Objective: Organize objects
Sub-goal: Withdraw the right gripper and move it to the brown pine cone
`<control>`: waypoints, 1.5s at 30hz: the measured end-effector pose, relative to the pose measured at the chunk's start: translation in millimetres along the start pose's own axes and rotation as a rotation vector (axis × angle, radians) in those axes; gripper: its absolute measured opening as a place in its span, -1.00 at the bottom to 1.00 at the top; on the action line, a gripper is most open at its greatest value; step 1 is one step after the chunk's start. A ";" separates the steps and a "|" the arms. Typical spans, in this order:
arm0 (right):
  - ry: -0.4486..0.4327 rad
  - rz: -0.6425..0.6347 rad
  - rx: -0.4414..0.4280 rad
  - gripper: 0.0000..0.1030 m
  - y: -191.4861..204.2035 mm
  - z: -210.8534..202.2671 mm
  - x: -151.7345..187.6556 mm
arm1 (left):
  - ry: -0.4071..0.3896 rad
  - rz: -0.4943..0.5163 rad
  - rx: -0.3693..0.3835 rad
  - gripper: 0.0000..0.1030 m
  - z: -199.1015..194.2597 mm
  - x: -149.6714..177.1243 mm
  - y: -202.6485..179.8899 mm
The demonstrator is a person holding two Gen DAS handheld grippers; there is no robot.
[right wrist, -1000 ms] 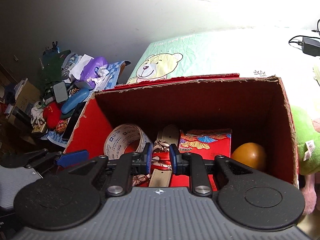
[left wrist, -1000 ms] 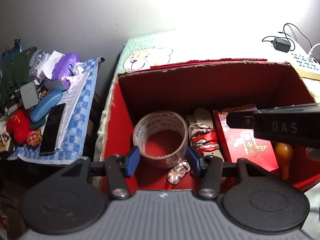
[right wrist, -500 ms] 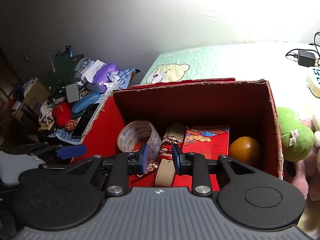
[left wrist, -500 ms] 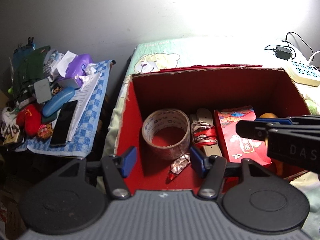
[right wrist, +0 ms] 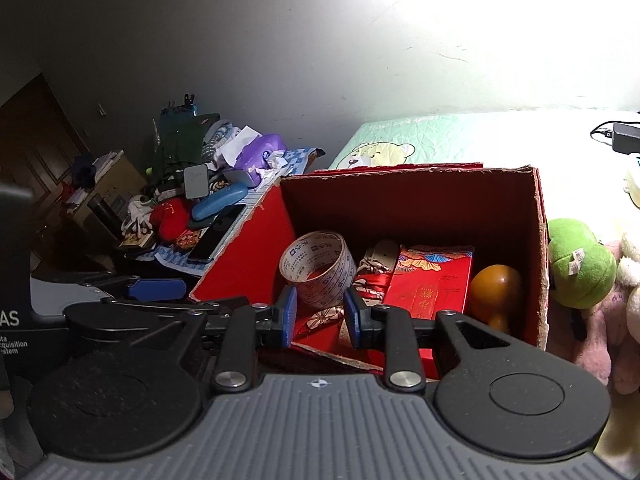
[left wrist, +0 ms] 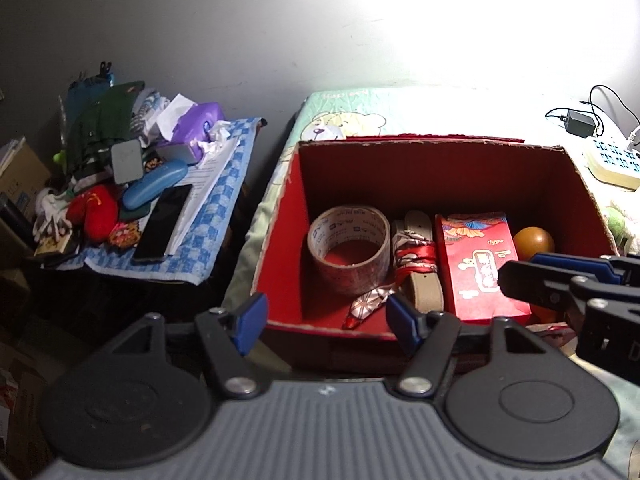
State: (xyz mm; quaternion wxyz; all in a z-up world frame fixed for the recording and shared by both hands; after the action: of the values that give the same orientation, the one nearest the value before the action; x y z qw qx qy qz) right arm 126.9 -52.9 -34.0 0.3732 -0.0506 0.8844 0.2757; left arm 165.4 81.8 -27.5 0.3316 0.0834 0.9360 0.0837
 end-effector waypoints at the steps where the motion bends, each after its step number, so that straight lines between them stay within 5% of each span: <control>1: 0.000 0.000 -0.011 -0.45 0.4 -2.4 2.4 | 0.003 -0.005 -0.002 0.34 -1.3 2.5 -0.3; 14: 0.075 -0.014 -0.086 -0.45 -0.6 -13.8 38.0 | 0.046 -0.052 -0.052 0.34 -11.6 31.3 -2.9; 27: 0.240 0.035 -0.150 -0.43 -5.4 -10.1 74.7 | 0.121 -0.097 -0.049 0.41 -5.2 64.0 0.8; 37: 0.423 0.134 -0.209 -0.42 -8.5 4.3 106.8 | 0.183 -0.104 0.069 0.67 -9.1 111.0 9.0; 41: 0.473 0.162 -0.239 -0.17 -5.7 8.7 113.8 | 0.196 -0.106 0.143 0.82 -14.3 129.9 4.0; 45: 0.533 0.187 -0.277 -0.16 -0.5 13.6 120.8 | 0.219 -0.080 0.185 0.85 -15.4 147.3 -7.6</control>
State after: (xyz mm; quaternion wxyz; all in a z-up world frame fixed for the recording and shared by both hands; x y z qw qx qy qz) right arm 49.1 -32.1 -125.1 0.0906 -0.0900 0.9058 0.4039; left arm 42.0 104.1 -106.7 0.2214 0.0664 0.9729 -0.0073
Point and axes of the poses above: each gripper's, at about its wrist camera, not at the fingertips, and z roughly the way its jaws point, y to its left, x to its underside, the point moved 8 cm from there along z, roughly the way its jaws point, and after that the axes turned 4 degrees about z, right-handed, at the moved point
